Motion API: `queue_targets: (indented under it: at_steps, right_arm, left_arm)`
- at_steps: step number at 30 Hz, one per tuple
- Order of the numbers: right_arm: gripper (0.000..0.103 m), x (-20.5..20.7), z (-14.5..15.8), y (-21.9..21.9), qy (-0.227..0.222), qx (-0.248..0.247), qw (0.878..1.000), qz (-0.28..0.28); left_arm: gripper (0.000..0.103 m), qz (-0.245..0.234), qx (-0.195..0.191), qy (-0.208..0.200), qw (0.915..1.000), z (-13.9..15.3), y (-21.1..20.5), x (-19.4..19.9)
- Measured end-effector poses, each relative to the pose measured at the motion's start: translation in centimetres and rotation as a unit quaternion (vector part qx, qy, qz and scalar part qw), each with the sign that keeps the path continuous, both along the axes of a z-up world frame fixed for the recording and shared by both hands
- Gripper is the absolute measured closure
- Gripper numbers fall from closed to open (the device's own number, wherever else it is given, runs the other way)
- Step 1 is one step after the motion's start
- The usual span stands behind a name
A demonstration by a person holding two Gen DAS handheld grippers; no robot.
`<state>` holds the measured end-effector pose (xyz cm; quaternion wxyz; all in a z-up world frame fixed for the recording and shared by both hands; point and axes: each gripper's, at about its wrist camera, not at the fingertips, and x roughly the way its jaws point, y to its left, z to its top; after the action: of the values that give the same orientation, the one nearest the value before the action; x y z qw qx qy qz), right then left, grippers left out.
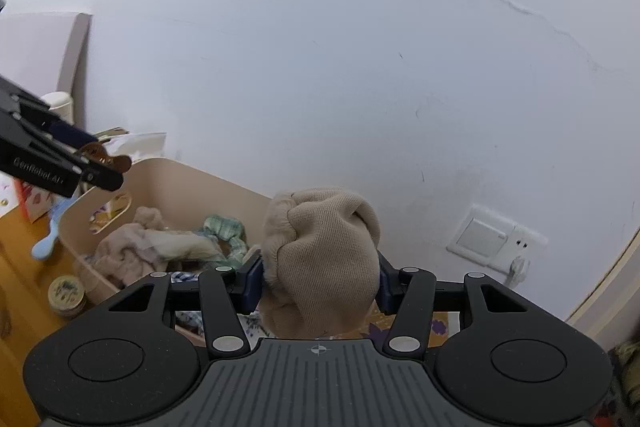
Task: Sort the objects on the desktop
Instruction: 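Carry the hair clip and pink beanie over the basket, then drop the clip and beanie into the basket by opening both grippers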
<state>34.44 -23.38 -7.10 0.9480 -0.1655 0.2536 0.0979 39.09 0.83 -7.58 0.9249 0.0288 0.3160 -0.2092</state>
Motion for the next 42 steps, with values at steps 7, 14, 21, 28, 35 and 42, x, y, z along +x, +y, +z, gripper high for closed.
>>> queue_targets:
  at_steps: [7, 14, 21, 28, 35, 42]
  right_arm:
    - [0.053, 2.5, -1.5, 0.4, 0.025, 0.031, 0.999, -0.004]
    - [0.053, 4.3, -3.7, 1.4, 0.072, 0.037, 0.996, 0.03]
    - [0.042, 5.5, -5.6, 2.4, 0.104, 0.014, 0.994, 0.039]
    - [0.028, 5.3, -6.5, 2.9, 0.109, -0.004, 0.993, 0.037]
    - [0.011, 4.7, -5.9, 2.7, 0.098, -0.008, 0.995, 0.027]
    - [0.0, 3.3, -5.2, 2.3, 0.084, -0.017, 0.996, 0.015]
  left_arm:
    - [0.048, 0.011, -0.008, 0.036, 0.9993, -2.3, -1.4, 1.8]
    - [0.048, 0.001, 0.007, 0.066, 0.9978, -4.5, -2.6, 2.8]
    - [0.048, 0.008, 0.012, 0.092, 0.9957, -5.9, -2.7, 3.4]
    - [0.029, 0.016, 0.001, 0.111, 0.9937, -5.9, -1.9, 3.3]
    - [0.027, 0.023, 0.004, 0.117, 0.9929, -5.4, -1.4, 2.8]
    - [0.027, 0.03, 0.001, 0.107, 0.9938, -4.3, -0.7, 2.0]
